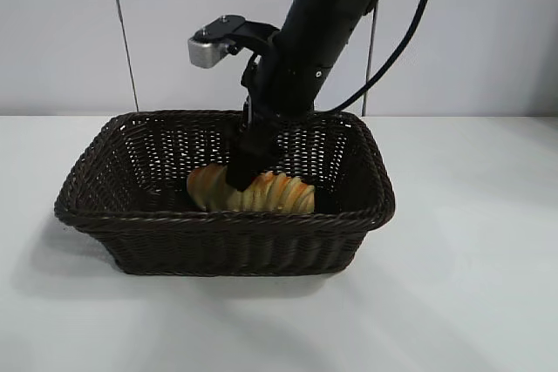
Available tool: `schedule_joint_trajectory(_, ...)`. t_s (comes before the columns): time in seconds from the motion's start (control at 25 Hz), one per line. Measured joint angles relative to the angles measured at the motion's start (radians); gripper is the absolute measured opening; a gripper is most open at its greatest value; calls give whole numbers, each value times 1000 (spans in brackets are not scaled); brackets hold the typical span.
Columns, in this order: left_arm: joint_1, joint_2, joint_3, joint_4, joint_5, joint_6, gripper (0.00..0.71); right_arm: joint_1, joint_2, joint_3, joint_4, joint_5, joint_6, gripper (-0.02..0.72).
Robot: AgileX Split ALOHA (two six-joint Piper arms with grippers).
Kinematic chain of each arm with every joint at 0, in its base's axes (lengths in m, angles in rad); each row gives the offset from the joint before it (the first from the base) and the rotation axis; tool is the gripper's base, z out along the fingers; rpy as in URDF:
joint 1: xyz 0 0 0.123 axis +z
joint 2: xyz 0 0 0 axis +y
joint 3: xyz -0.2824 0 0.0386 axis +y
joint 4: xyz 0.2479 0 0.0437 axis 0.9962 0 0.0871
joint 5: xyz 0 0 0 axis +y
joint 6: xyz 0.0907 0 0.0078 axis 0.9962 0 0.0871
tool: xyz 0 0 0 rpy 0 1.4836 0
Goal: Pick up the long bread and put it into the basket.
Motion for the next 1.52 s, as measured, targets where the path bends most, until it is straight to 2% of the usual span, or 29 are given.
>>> schedule_joint_trajectory(0.08,0,0,0,0,0,0,694,0,-3,-73,-38,83,119,694)
schedule_joint_trajectory(0.2,0,0,0,0,0,0,694,0,-3,-178,-134,174,316,694)
schedule_joint_trajectory(0.28,0,0,0,0,0,0,694,-8,-3,-234,-191,223,423,694)
schedule_joint_trajectory(0.36,0,0,0,0,0,0,694,-25,-3,-279,-226,264,499,694)
schedule_joint_trajectory(0.44,0,0,0,0,0,0,694,-59,-3,-303,-240,282,539,694)
schedule_joint_trajectory(0.72,0,0,0,0,1,0,694,-232,-3,-308,-250,290,563,694)
schedule_joint_trajectory(1.12,0,0,0,0,1,0,694,-558,-8,-295,-275,290,522,694)
schedule_joint_trajectory(1.32,0,0,0,0,1,0,695,-660,-113,-169,-234,290,507,694)
schedule_joint_trajectory(1.52,0,0,0,0,1,0,695,-720,-340,-43,-229,294,507,694)
